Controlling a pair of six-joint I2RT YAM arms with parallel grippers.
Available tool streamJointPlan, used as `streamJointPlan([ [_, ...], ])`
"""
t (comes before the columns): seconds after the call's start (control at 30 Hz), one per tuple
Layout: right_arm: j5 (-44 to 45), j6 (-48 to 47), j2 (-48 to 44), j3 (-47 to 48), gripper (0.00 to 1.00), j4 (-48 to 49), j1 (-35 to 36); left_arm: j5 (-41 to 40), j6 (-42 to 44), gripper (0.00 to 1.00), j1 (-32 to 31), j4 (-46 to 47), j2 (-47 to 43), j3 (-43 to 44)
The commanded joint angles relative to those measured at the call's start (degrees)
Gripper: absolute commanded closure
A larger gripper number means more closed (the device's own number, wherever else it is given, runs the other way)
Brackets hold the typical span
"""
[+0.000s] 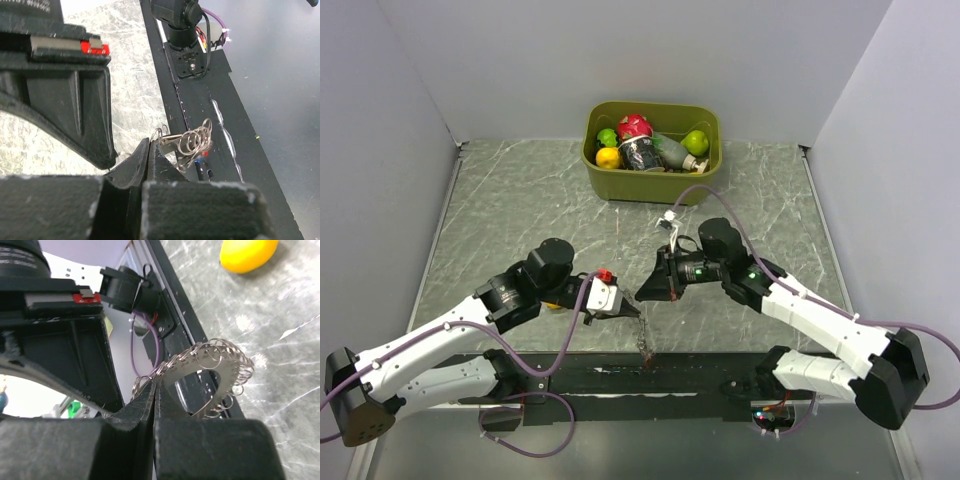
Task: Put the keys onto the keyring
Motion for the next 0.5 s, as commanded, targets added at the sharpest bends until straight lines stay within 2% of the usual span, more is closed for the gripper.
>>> streamJointPlan([
  [0.0, 2.96, 1.07, -5.49, -2.03, 1.0, 6.11, -0.31, -0.45, 0.69, 0.99, -0.48, 3.3, -1.99, 0.92],
  [0.47, 6.92, 1.34, -11.21, -4.31, 1.0, 5.59, -0.32, -1.42, 1.48, 0.99, -1.19, 1.89, -3.75, 0.38],
])
